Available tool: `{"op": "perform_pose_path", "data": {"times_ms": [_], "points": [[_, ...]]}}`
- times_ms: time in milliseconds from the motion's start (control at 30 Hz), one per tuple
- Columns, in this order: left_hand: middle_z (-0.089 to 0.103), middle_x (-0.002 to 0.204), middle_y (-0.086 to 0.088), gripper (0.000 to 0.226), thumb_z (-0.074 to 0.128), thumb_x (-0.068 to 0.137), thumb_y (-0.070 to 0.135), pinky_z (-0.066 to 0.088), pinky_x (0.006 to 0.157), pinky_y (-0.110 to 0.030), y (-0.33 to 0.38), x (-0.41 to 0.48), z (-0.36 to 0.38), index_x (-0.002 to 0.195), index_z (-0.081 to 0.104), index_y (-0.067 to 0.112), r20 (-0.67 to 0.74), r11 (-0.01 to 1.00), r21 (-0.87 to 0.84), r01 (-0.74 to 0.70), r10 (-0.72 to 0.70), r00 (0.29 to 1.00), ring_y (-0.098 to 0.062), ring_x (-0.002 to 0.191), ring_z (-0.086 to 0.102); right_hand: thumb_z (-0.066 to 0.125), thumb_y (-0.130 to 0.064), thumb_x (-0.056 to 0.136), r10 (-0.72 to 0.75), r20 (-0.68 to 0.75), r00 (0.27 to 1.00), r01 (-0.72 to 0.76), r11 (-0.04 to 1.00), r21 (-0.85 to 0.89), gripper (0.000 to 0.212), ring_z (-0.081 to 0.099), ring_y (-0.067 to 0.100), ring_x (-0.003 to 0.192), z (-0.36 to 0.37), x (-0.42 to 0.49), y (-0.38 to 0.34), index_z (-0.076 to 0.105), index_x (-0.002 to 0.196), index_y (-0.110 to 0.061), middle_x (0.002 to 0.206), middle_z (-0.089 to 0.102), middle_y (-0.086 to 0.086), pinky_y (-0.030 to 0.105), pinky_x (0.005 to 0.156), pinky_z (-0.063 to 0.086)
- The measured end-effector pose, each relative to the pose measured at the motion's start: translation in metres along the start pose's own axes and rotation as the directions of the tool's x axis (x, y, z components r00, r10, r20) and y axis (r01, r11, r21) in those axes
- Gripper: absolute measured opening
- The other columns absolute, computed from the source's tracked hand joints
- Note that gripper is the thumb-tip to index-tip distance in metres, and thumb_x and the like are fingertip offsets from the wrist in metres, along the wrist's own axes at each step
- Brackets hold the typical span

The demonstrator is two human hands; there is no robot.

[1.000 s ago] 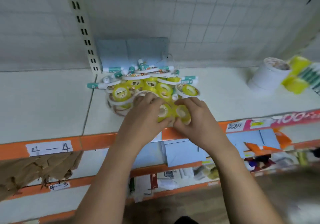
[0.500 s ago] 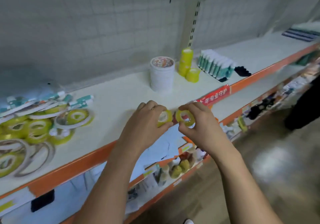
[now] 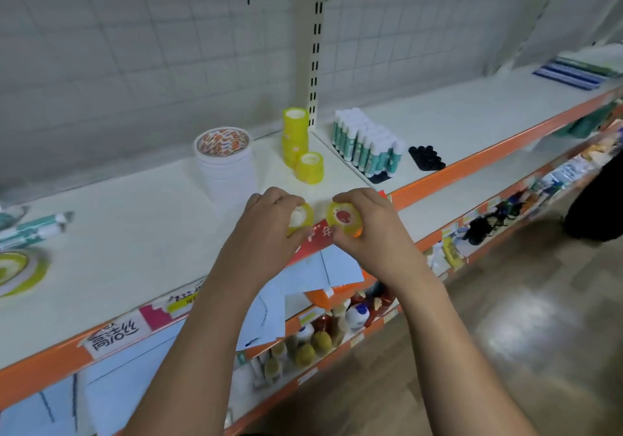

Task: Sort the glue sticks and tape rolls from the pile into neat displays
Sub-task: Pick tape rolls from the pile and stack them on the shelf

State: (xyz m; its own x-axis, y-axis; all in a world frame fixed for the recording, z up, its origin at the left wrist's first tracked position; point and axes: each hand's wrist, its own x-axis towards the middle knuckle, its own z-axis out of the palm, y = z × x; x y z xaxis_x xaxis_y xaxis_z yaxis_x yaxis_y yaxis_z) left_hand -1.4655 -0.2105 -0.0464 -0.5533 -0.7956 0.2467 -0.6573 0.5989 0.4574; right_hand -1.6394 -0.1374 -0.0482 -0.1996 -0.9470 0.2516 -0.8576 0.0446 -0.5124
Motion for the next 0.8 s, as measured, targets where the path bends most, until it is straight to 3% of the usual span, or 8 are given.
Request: {"op": "perform_pose_path", "data": {"times_ms": [200,333,467,800], "points": [[0.050,0.128,0.001,0.045,0.065,0.090,0.031,0.040,0.095,-0.033,-0.010,0.031,0.005,0.133,0.054,0.022,-0.012,1.000,0.012,0.015,-0.015,1.000,-0.020,0.117,0.041,0.067,-0.024,0.083,-0.027,0.024,0.999,0.026,0.999,0.020,0.046,0.050,0.024,0.116,0.012,0.034,0.008,0.057,0.128,-0.019,0.125,0.055,0.000,0.034,0.098,0.043],[0.050,0.131,-0.001,0.046,0.063,0.092,0.030,0.038,0.097,-0.032,-0.013,0.054,0.008,0.136,0.053,0.020,-0.011,1.000,0.009,0.024,-0.024,1.000,-0.022,0.120,0.039,0.067,-0.026,0.084,-0.036,0.031,0.999,0.036,0.999,0.017,0.048,0.047,0.021,0.120,0.012,0.059,0.015,0.055,0.131,-0.020,0.128,0.054,-0.002,0.024,0.099,0.037],[0.049,0.136,-0.002,0.047,0.061,0.093,0.030,0.036,0.100,-0.034,-0.016,0.071,0.012,0.138,0.052,0.019,-0.019,0.998,0.039,0.044,-0.043,0.999,-0.023,0.123,0.039,0.068,-0.025,0.085,-0.044,0.031,0.999,0.042,0.998,0.042,0.053,0.045,0.021,0.124,0.013,0.085,0.021,0.052,0.135,-0.017,0.131,0.053,0.000,0.026,0.101,0.038],[0.052,0.137,-0.009,0.047,0.064,0.091,0.020,0.030,0.098,-0.035,-0.015,0.105,0.019,0.136,0.054,0.013,-0.090,0.981,0.143,0.129,-0.117,0.989,-0.032,0.118,0.044,0.071,-0.016,0.083,-0.209,0.134,0.969,0.192,0.972,0.133,0.061,0.048,0.019,0.122,0.023,0.157,0.037,0.047,0.139,-0.008,0.131,0.051,0.008,0.015,0.094,0.031]]}}
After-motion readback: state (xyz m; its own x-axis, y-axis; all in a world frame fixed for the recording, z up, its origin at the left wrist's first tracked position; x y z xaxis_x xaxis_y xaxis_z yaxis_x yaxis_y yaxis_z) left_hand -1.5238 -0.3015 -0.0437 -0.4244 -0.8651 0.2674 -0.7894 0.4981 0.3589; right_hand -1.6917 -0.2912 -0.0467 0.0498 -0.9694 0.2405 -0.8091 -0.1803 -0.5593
